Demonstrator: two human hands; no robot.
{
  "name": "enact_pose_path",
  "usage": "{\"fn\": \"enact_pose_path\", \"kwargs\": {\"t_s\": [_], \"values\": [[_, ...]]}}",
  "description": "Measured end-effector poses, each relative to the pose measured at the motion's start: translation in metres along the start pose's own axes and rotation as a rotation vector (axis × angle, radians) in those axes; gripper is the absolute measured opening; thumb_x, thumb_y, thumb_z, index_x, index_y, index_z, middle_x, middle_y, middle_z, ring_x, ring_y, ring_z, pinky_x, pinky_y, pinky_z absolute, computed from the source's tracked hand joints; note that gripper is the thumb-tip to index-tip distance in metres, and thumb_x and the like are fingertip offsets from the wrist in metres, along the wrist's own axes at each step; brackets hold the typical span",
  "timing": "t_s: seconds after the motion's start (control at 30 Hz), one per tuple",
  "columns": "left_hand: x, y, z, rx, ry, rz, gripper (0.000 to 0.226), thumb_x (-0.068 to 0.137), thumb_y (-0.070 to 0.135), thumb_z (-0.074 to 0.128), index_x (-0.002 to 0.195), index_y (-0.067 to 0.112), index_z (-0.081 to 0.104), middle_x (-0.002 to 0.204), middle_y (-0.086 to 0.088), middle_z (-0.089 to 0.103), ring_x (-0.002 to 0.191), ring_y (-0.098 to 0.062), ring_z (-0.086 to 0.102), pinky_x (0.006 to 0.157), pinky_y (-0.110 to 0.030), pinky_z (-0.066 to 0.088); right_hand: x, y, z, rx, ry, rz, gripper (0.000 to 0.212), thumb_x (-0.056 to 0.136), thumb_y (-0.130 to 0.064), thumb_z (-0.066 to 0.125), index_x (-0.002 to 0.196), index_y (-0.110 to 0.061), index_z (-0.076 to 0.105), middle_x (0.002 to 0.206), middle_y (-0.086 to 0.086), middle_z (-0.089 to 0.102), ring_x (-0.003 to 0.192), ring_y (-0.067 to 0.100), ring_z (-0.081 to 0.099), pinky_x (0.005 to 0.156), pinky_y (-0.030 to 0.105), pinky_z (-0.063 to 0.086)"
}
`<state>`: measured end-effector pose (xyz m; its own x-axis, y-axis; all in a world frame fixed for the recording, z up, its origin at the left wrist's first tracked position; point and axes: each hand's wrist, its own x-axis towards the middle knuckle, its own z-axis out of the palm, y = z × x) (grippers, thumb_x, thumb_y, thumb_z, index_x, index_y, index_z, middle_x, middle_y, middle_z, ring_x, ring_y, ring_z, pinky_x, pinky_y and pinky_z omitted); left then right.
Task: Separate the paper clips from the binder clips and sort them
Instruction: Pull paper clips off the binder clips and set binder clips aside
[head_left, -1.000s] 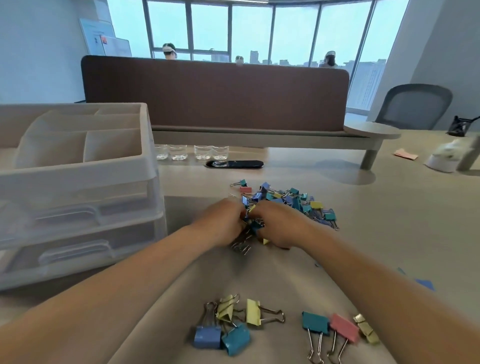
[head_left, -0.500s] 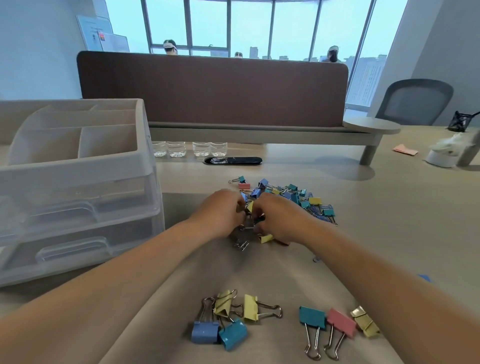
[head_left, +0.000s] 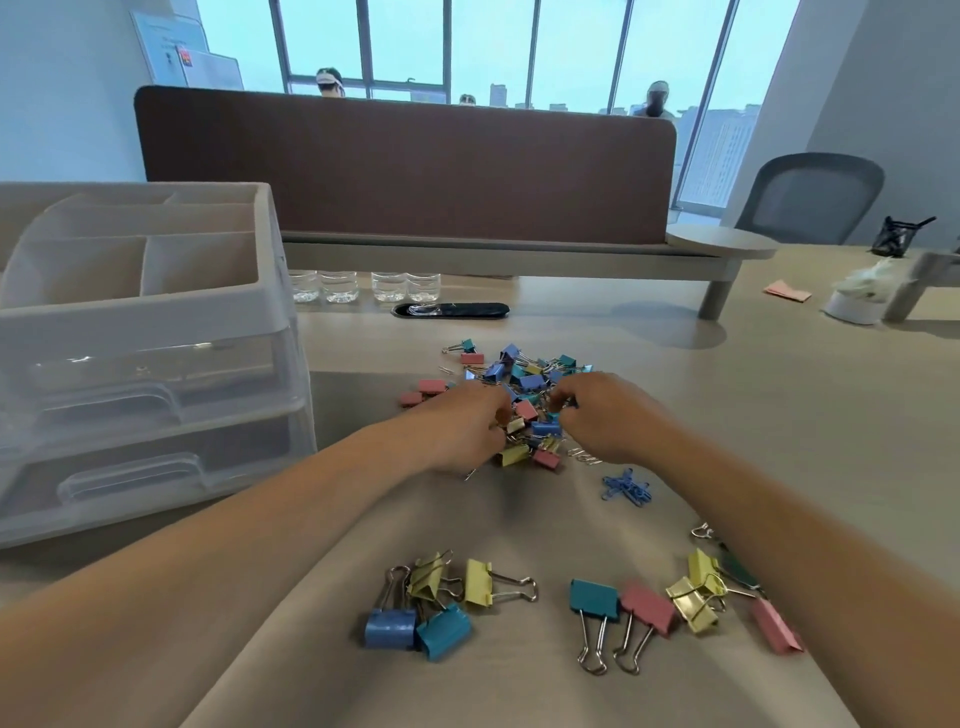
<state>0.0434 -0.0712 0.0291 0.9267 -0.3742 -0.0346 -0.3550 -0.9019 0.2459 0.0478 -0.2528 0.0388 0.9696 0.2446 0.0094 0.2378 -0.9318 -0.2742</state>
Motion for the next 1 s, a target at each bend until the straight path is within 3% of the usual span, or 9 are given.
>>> {"fn": "enact_pose_path", "kwargs": {"t_s": [0.1,0.23,0.3,0.4,0.6,0.77,1.0], "values": [[0.003,0.006,0.002,0.005,-0.037,0.038,0.027,0.096,0.030,0.053,0.119,0.015,0.055,0.107,-0.003,0.051,0.084,-0.019,0.052,0.057,-0.027,0.035,-0.005,0.003,0.001,-0.042,-0.065,-0.009,0.023,0.093,-0.024,0.056,0.115,-0.021,0.060,0.104,-0.003,0.057,0.085,0.013,0.052,0.061,0.022,0.037],[0.005,0.005,0.008,0.009,-0.037,0.111,0.031,0.090,0.034,0.065,0.114,0.019,0.056,0.105,-0.003,0.056,0.090,-0.020,0.054,0.070,-0.031,0.042,-0.009,0.002,0.007,-0.074,-0.053,-0.019,0.042,0.081,-0.046,0.074,0.113,-0.024,0.059,0.099,-0.007,0.055,0.087,0.014,0.052,0.059,0.023,0.036],[0.007,0.006,0.012,0.025,-0.017,0.118,0.021,0.089,0.029,0.065,0.106,0.021,0.056,0.102,-0.005,0.058,0.089,-0.023,0.057,0.070,-0.034,0.045,-0.010,0.000,0.012,-0.061,-0.047,-0.023,0.047,0.077,-0.051,0.075,0.114,-0.025,0.060,0.102,-0.007,0.058,0.090,0.015,0.054,0.068,0.028,0.046],[0.010,0.006,0.018,0.048,0.024,0.112,0.013,0.090,0.023,0.062,0.092,0.025,0.049,0.094,-0.005,0.058,0.085,-0.023,0.057,0.065,-0.033,0.042,-0.011,-0.003,0.020,-0.034,-0.037,-0.026,0.043,0.080,-0.046,0.073,0.117,-0.027,0.061,0.108,-0.004,0.064,0.093,0.016,0.057,0.081,0.036,0.054],[0.008,0.010,0.022,0.030,0.007,0.089,0.020,0.088,0.014,0.058,0.095,0.027,0.045,0.098,-0.006,0.056,0.088,-0.024,0.059,0.076,-0.042,0.052,-0.010,-0.005,0.022,0.018,-0.087,-0.051,0.031,0.086,-0.030,0.067,0.117,-0.028,0.060,0.104,-0.003,0.065,0.091,0.018,0.060,0.078,0.032,0.053],[0.004,0.010,0.022,0.006,-0.018,0.090,0.031,0.091,0.013,0.053,0.121,0.018,0.052,0.114,-0.007,0.060,0.099,-0.024,0.058,0.083,-0.043,0.051,-0.011,0.001,0.019,0.094,-0.089,-0.045,0.024,0.083,-0.029,0.068,0.105,-0.030,0.060,0.096,-0.007,0.057,0.081,0.013,0.055,0.068,0.027,0.046],[0.001,0.015,0.016,0.029,0.028,0.084,0.014,0.097,0.012,0.049,0.107,0.020,0.054,0.106,-0.006,0.051,0.090,-0.024,0.056,0.074,-0.040,0.049,-0.014,0.011,0.013,0.206,-0.067,-0.038,0.010,0.079,-0.029,0.068,0.088,-0.028,0.063,0.090,-0.001,0.065,0.078,0.019,0.064,0.073,0.036,0.056]]}}
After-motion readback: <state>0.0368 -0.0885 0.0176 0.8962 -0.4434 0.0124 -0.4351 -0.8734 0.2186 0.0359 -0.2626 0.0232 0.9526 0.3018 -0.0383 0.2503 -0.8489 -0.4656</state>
